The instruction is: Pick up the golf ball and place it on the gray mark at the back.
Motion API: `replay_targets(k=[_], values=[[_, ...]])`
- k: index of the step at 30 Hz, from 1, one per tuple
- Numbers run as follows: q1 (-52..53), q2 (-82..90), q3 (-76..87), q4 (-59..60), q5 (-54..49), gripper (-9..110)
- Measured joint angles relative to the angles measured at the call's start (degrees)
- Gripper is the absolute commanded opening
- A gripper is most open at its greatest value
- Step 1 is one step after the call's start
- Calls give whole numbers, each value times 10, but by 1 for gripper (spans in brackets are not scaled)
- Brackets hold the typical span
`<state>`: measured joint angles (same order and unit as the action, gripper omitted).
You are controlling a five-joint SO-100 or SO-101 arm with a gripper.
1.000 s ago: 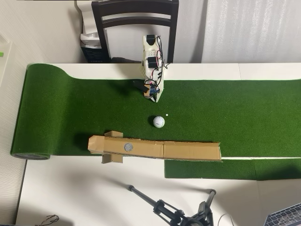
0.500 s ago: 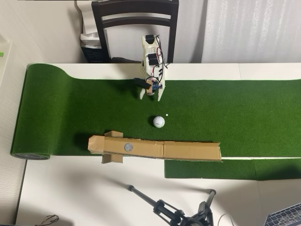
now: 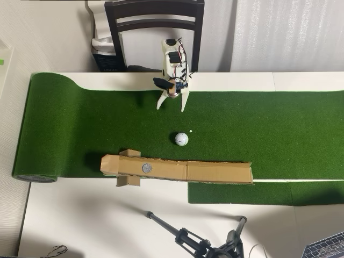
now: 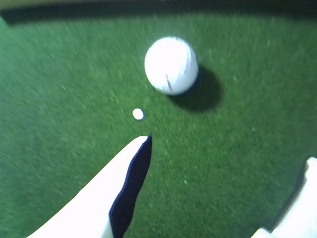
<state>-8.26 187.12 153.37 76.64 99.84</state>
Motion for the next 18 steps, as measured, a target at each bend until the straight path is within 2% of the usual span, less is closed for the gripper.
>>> replay_targets(k=[8,18], values=[[-1,-316,-200,4,-1,48],[-72,-561,-332,4,17,48]])
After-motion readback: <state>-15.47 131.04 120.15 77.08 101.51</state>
